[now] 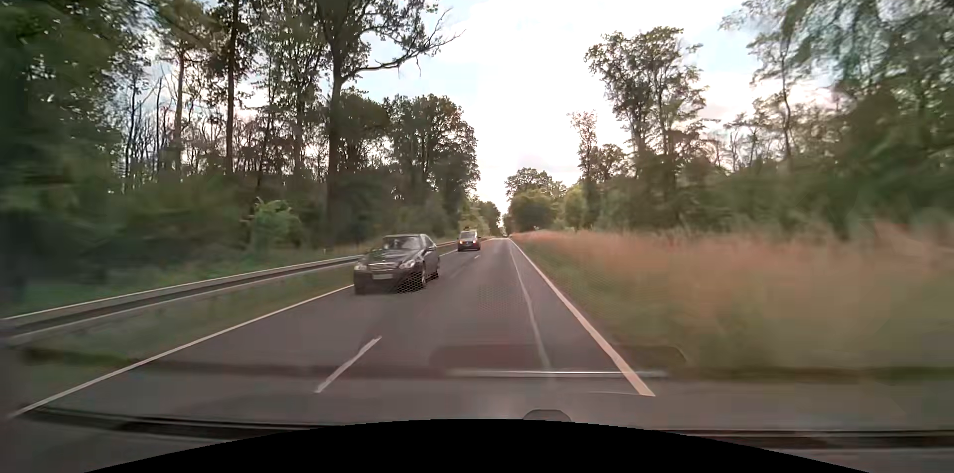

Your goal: Follow the waypoints while adhering to traffic rules and regulations

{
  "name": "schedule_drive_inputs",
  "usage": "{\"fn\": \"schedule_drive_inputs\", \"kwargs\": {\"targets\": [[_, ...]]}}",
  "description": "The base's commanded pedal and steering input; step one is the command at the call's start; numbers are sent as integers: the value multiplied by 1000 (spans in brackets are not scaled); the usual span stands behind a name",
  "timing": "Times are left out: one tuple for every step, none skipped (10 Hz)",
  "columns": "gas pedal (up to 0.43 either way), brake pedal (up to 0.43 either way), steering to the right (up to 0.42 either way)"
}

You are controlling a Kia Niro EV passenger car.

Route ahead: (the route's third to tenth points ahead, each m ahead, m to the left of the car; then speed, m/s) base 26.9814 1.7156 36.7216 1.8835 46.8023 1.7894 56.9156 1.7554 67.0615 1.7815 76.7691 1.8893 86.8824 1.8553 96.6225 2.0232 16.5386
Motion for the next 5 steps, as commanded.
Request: {"fn": "schedule_drive_inputs", "kwargs": {"targets": [[59, 0, -8], [67, 0, -8], [67, 0, -8], [67, 0, -8], [67, 0, -8]]}}
